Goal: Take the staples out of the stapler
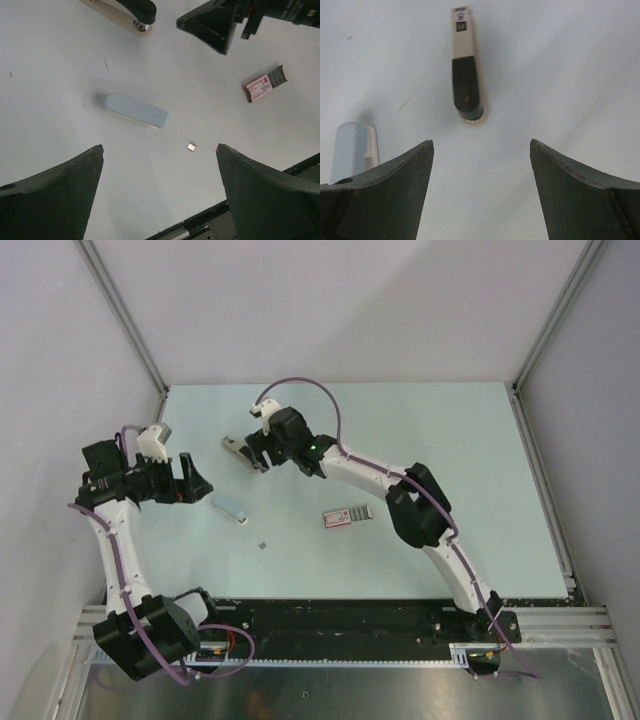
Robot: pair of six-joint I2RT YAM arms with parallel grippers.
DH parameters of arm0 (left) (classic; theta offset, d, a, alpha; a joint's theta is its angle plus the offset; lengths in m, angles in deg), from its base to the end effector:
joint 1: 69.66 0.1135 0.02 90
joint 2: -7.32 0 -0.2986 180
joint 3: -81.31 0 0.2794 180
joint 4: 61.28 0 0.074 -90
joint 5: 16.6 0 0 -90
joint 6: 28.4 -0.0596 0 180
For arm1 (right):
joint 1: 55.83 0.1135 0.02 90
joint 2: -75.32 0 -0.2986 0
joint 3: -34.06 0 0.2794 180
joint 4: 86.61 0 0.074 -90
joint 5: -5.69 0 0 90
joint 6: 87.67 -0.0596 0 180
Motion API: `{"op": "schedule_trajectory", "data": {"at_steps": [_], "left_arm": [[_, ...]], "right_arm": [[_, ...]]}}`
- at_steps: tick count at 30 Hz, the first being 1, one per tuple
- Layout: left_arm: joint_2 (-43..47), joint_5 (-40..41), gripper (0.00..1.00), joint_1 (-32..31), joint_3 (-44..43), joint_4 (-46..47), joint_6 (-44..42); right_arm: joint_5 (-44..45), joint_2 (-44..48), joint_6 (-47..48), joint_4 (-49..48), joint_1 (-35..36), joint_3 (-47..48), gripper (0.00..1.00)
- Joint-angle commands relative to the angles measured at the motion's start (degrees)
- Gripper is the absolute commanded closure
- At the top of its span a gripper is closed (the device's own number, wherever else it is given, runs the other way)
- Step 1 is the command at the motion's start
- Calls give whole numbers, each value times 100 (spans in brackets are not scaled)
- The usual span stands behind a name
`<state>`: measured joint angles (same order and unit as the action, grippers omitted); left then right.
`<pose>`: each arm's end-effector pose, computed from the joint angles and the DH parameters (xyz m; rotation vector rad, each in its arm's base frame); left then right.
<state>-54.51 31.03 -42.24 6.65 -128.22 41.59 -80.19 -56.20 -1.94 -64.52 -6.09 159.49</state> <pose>0.2144 0.0660 0.3432 0.1360 2.2562 -0.5037 0.3997 0.4653 0.2444 -0.7698 1.9542 0.5036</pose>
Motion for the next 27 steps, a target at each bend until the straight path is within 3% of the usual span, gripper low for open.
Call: {"op": "schedule_trajectory", "data": {"at_steps": [1,8,27], "left_arm": [[-69,-161,1,35,-178,-25,-138],[-245,-283,0,36,-172,-19,-31],[-804,-189,0,36,-139,234,-62]], "right_arm": [[-1096,-554,273,119,-82,847,18],[-1451,-1282,114,-86,-163,1465,22],[-1097,-1755,84,-834,-19,1695,39]]}}
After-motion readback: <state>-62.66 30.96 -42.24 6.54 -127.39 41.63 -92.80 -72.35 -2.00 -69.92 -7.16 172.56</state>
